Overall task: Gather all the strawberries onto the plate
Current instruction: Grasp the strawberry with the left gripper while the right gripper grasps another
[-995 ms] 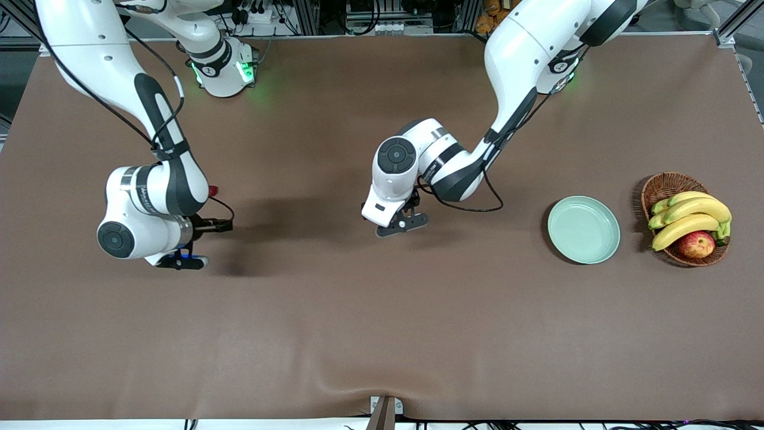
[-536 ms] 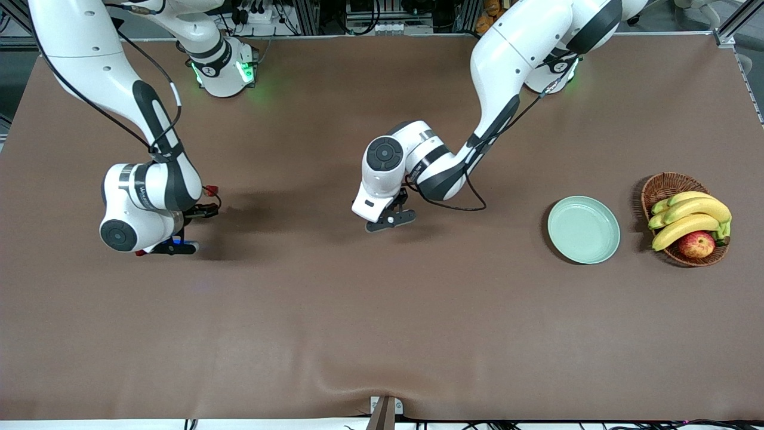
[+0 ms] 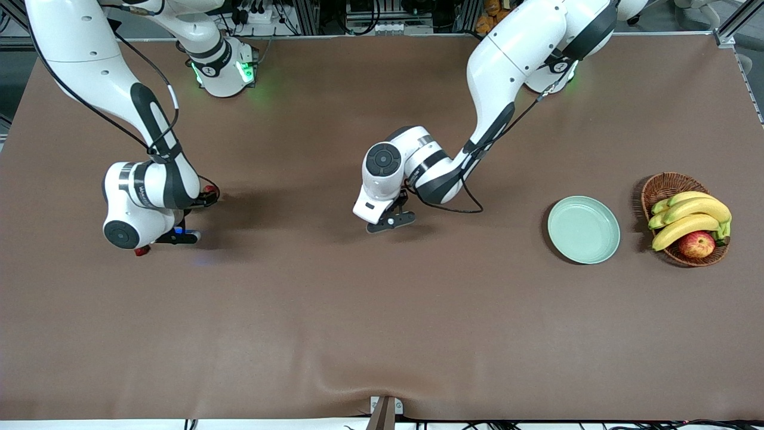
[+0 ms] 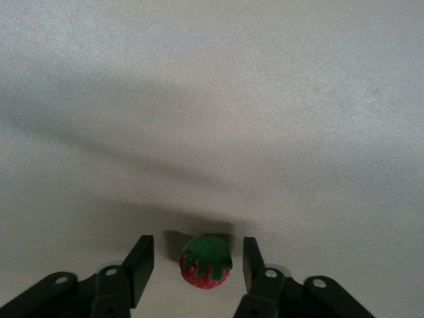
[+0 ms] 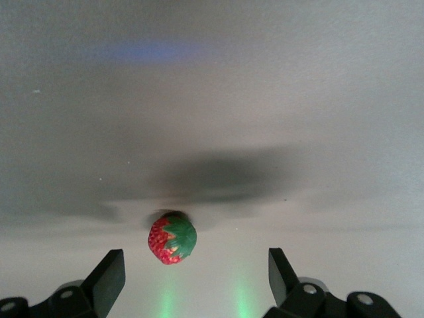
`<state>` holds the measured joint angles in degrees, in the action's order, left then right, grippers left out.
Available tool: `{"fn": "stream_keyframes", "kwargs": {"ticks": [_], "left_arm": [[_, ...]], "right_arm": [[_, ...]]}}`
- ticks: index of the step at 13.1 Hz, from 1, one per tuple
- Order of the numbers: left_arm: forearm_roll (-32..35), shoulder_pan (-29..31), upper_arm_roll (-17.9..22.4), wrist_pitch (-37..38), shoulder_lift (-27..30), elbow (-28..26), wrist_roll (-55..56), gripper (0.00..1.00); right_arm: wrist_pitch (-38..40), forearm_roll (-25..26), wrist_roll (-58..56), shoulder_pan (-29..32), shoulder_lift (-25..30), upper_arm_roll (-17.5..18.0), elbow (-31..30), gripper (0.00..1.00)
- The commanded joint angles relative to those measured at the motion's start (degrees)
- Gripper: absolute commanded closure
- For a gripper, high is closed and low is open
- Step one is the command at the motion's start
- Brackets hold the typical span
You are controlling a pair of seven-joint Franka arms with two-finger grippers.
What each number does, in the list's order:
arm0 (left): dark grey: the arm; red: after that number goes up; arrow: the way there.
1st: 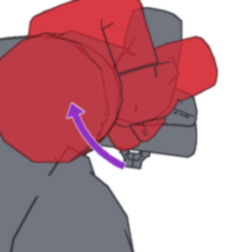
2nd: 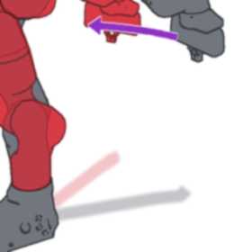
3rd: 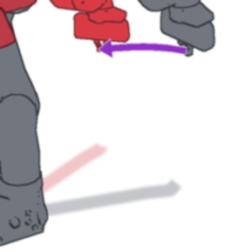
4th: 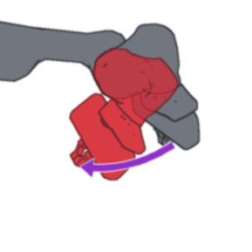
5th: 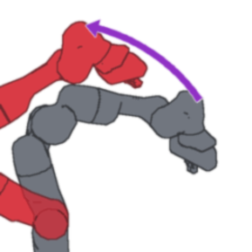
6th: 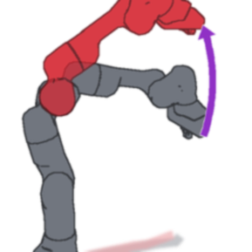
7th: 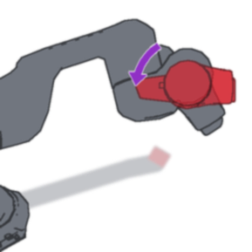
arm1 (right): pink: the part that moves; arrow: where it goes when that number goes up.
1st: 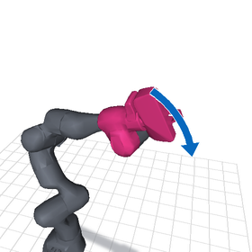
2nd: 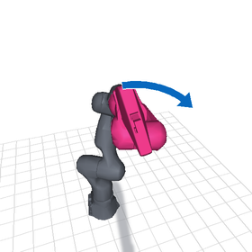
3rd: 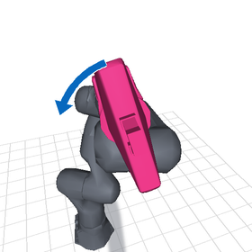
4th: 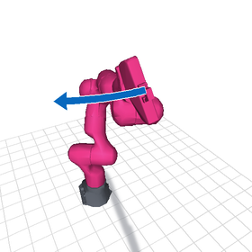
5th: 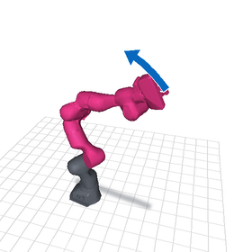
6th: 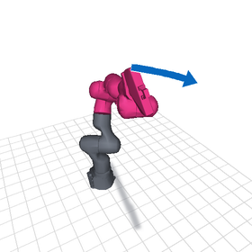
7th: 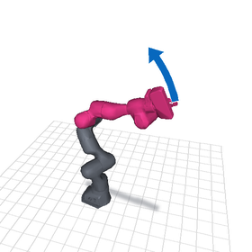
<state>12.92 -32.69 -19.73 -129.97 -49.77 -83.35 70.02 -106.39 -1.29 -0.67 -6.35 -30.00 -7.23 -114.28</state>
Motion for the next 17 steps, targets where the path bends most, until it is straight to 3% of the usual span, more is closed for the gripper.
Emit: {"fn": "stream_keyframes", "kwargs": {"ticks": [1,4,5,6,8,10,15,17], "left_arm": [[1.9,-0.5,0.4,-0.3,-0.2,-0.5,1.9,0.45],[1.9,-0.5,0.4,-0.3,-0.2,-0.9,2.2,0.71],[2.0,-0.4,0.4,-0.3,-0.1,-0.9,2.0,0.89],[2.0,-0.3,0.4,-0.2,0.4,-0.9,1.8,1.0],[2.0,1.9,0.4,1.4,2.6,-0.9,1.5,1.0],[2.0,7.5,0.1,8.1,8.1,-0.7,-1.3,1.0],[1.2,20.3,-0.2,22.4,16.9,-0.9,-15.8,1.0],[1.1,25.4,-0.3,25.9,18.6,-0.9,-22.0,1.0]], "right_arm": [[-0.5,0.9,-0.5,-0.1,0.1,0.3,-0.8,0.12],[-0.4,0.8,-0.5,-0.1,-1.0,0.4,-0.9,0.17],[-0.4,0.6,-0.6,-0.1,-1.1,0.4,-0.9,0.2],[-0.4,0.5,-0.6,-0.1,-1.4,0.5,-0.9,0.21],[-0.4,0.3,-0.5,-0.7,-1.8,0.6,-0.9,0.23],[-0.4,0.2,-0.5,-0.9,-1.9,0.6,-0.8,0.33],[-0.5,0.0,-0.5,-1.2,-1.8,0.6,-0.1,0.84],[-0.5,-2.0,-0.4,-1.2,-1.6,0.6,2.1,0.92]]}}
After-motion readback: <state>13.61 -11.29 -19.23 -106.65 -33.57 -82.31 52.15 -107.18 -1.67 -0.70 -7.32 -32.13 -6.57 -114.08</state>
